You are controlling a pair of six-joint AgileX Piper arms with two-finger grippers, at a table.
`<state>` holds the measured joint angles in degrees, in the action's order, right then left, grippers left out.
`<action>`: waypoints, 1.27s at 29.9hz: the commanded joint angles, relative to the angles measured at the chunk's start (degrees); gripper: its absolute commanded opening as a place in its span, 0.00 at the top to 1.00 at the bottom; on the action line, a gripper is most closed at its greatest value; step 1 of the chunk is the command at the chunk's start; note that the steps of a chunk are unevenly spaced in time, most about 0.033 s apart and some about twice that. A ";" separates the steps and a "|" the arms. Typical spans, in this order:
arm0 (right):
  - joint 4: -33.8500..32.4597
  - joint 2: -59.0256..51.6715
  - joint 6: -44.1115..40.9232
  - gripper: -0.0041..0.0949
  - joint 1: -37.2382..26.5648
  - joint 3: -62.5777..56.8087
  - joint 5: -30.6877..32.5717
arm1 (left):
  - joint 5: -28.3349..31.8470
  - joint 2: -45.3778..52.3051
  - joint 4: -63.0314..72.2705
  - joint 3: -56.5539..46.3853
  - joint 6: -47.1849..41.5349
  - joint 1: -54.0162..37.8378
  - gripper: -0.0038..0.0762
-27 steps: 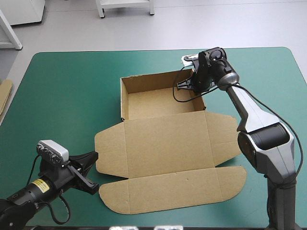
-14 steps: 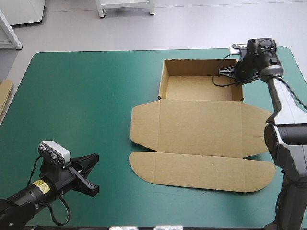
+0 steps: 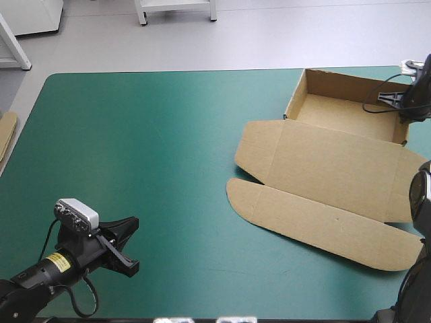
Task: Fold the box
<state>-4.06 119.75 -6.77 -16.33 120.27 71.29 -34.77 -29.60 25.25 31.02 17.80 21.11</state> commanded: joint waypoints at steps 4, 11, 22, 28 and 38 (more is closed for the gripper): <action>-2.94 -4.38 0.42 0.97 -8.70 1.44 0.16 | 2.11 -0.14 1.35 1.52 0.20 0.13 0.95; 0.49 -4.38 0.03 0.97 -18.67 1.44 0.05 | 1.83 -0.14 1.35 1.52 0.45 0.13 0.95; 4.64 -1.41 1.53 0.97 -22.83 -0.27 -0.74 | 1.83 -0.14 1.50 1.52 0.45 0.13 0.95; 5.20 0.48 2.68 0.97 -22.83 -0.27 -0.77 | 1.06 -0.14 1.98 1.52 0.45 0.13 0.95; 5.31 0.48 2.69 0.68 -22.83 -0.27 -0.93 | 0.23 -0.14 1.98 1.52 0.45 0.13 0.95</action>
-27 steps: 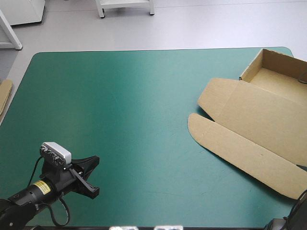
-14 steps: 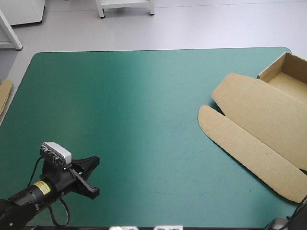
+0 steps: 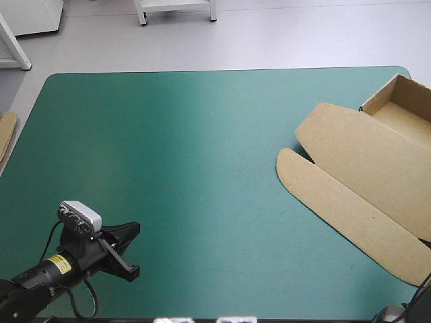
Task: Fold the box
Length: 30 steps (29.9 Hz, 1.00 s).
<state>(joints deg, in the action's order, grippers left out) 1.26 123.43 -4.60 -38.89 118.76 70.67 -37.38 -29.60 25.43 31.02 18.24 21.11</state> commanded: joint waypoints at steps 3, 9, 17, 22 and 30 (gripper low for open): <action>0.00 -3.20 -0.09 0.39 -0.27 1.24 0.50 | 2.80 -0.14 1.80 1.52 0.01 0.13 0.95; 0.83 -4.60 -0.21 0.19 -0.27 1.24 0.74 | 2.70 -0.14 1.80 1.52 0.01 0.13 0.95; 2.31 -9.41 0.49 0.19 -2.06 1.24 0.64 | 2.48 -0.14 1.80 1.52 0.43 0.13 0.95; 8.16 -15.12 1.60 0.19 -2.57 1.24 0.41 | 2.48 -0.14 1.80 1.52 1.81 0.13 0.95; 34.03 -25.08 9.71 0.24 1.18 1.24 -0.24 | 4.05 -0.14 1.57 1.52 2.55 0.13 0.95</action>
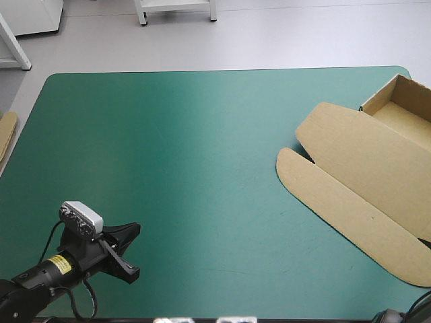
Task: Fold the box
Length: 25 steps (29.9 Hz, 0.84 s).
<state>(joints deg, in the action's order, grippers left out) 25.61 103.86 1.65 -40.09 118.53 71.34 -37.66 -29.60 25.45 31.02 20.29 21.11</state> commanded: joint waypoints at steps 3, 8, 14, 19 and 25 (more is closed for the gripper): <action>13.95 -7.25 5.56 0.29 8.76 1.48 -0.92 | 5.53 -0.14 1.55 1.52 2.10 0.13 0.95; 13.34 -7.75 7.77 0.32 25.98 1.48 -0.06 | 5.51 -0.14 1.55 1.52 2.10 0.13 0.95; 3.51 -6.23 8.33 0.32 49.62 1.48 -3.91 | 5.76 -0.14 1.55 1.52 3.15 0.13 0.95; -13.04 -3.37 8.61 0.36 66.59 1.33 -5.03 | 6.13 -0.14 1.55 1.52 4.84 0.13 0.95; -20.99 -1.37 7.76 0.51 76.14 -3.76 -5.61 | 7.62 -0.14 1.55 1.52 4.84 0.13 0.96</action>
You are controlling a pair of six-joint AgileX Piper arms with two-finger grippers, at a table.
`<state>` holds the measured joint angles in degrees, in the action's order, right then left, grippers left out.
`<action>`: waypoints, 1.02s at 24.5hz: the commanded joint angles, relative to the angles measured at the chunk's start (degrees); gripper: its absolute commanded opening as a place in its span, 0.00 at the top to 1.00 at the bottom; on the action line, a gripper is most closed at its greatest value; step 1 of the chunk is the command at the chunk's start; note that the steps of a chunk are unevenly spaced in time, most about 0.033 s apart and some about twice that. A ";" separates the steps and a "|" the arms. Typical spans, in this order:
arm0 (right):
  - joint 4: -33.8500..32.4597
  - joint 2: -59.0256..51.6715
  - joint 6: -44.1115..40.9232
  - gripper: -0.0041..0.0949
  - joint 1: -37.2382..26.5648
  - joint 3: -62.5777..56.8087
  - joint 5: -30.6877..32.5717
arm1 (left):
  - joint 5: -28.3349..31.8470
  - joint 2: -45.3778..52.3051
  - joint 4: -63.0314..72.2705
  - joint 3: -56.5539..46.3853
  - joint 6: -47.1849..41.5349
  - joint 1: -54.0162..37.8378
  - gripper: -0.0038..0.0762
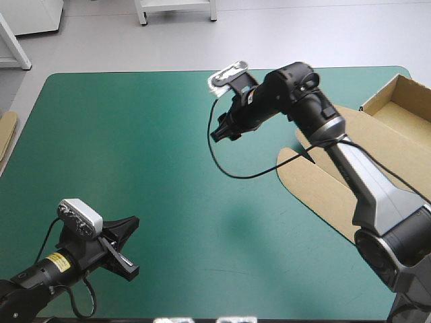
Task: Fold the box
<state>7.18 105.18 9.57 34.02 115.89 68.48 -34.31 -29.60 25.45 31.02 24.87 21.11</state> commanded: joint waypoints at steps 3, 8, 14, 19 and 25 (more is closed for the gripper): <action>-2.22 -2.93 -1.12 0.52 2.35 -5.37 -2.07 | 4.27 -0.14 1.55 1.52 0.25 0.13 0.96; -0.94 -5.61 -0.99 0.55 2.35 -13.37 -3.56 | 3.82 -0.14 1.74 1.52 0.25 0.13 0.96; -1.18 -13.78 -1.01 0.59 2.35 -22.84 -10.67 | 3.96 -0.14 1.74 1.52 0.25 0.13 0.96; -0.65 -27.23 -2.38 0.59 2.35 -43.91 -26.91 | 4.07 -0.14 1.74 1.08 0.25 0.13 0.96; -0.65 -46.50 -4.54 0.62 2.35 -70.94 -44.45 | 5.37 -0.14 3.09 -1.38 0.25 0.13 0.96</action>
<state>6.20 64.49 5.65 36.61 47.90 30.59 -33.20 -29.60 26.70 28.23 25.05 21.11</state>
